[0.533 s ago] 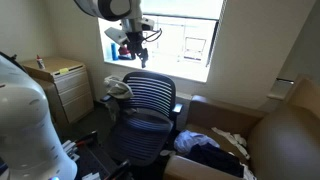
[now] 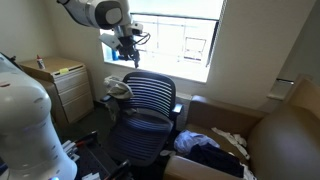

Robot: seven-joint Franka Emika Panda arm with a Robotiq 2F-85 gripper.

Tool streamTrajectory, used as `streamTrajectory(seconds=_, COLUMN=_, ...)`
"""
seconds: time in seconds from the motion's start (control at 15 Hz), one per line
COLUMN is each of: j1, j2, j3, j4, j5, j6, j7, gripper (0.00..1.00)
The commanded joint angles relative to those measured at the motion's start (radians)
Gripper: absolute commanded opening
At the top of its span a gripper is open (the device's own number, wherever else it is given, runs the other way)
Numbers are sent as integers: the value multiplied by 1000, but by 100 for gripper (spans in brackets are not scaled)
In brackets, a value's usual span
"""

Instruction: Pick up the brown clothing from the armrest and put it on the seat of the black chair

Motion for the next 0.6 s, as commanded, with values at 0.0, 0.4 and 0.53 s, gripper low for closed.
streamTrajectory(seconds=0.0, j1=11, j2=20, j3=2, j4=6, j5=-4, j6=-1, j7=12, gripper=100)
streamTrajectory(seconds=0.4, j1=-59, j2=32, j3=-37, j4=-3, j5=-42, j6=-4, j7=43, gripper=100)
streamTrajectory(seconds=0.53, j1=-36, j2=124, j3=-109, j4=-16, j5=49, j6=-12, j7=-21, gripper=100)
